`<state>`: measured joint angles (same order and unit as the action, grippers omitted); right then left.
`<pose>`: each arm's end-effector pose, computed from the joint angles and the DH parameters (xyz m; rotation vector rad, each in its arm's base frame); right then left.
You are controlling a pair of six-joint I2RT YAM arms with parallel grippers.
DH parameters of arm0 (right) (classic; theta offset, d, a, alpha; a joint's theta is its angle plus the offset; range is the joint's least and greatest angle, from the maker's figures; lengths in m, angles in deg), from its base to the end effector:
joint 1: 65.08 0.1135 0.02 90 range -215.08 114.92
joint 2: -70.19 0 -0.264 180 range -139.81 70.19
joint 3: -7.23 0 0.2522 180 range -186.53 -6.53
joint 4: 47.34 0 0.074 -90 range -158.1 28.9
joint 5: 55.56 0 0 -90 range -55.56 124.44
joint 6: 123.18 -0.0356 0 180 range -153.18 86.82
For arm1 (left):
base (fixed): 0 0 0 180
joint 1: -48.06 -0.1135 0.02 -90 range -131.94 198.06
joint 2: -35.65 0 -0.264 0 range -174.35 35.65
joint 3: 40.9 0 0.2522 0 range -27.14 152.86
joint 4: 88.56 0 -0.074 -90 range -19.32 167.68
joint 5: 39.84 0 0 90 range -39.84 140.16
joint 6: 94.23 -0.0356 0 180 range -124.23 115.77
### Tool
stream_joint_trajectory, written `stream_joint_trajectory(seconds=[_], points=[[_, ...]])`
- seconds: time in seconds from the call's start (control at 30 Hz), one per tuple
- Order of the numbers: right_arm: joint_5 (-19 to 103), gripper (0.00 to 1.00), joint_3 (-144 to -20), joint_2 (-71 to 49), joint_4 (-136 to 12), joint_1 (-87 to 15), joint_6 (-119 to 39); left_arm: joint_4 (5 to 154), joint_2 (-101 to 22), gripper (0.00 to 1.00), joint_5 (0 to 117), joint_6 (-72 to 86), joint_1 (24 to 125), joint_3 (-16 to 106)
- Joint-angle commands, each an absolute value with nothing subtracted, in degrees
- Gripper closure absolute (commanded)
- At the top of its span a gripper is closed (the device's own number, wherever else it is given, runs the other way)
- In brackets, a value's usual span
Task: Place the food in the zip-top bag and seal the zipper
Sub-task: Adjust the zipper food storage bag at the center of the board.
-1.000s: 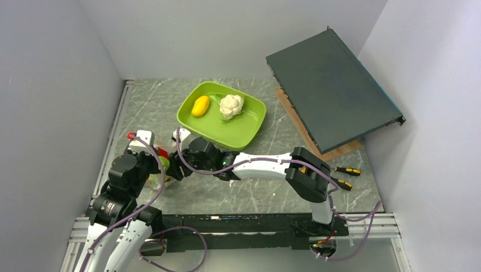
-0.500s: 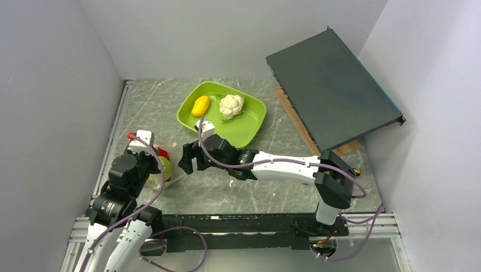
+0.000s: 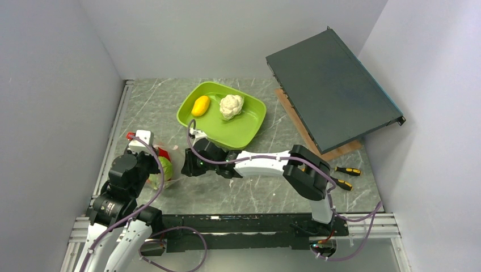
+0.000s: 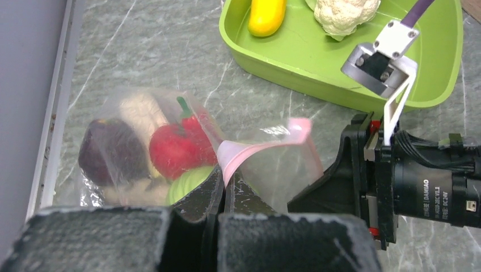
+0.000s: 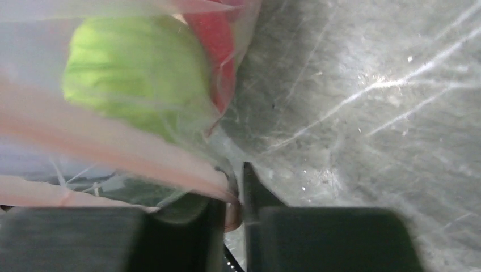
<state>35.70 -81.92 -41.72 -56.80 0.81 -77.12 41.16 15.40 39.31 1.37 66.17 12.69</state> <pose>0.1806 0.4054 0.2024 -0.4633 2.3137 1.0804 0.0850 -0.0208 0.3117 0.0725 1.8610 -0.1101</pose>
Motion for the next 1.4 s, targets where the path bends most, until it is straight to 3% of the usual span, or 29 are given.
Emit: stream_joint_trajectory(seconds=[0.0,0.3,0.43,0.63,1.0,1.27,1.37], points=[[38.84,0.99,-88.54,-36.16,-55.45,0.51,-72.93,38.19,14.91,1.0,36.68,6.98,66.41,20.74],[43.02,1.0,-107.35,-30.09,-64.85,0.55,-64.19,18.14,7.03,1.0,25.93,19.92,66.36,48.72],[43.68,1.0,-109.09,-31.76,-65.6,0.53,-65.51,18.63,11.25,1.0,29.24,26.15,66.33,43.29],[41.0,1.0,-104.63,-34.06,-66.79,0.5,-64.35,19.58,18.76,1.0,25.15,29.76,66.38,29.2],[39.23,1.0,-109.69,-34.44,-67.97,0.65,-57.26,21.47,17.19,1.0,23.59,22.44,66.38,34.83],[36.56,0.56,-117.33,-36.26,-71.68,-0.48,-51.73,24.42,16.52,1.0,19.79,17.3,66.37,36.04],[34.58,0.5,-116.91,-34.9,-71.75,-2.87,-50.97,26.74,14.24,1.0,19.02,12.94,66.29,37.5]])
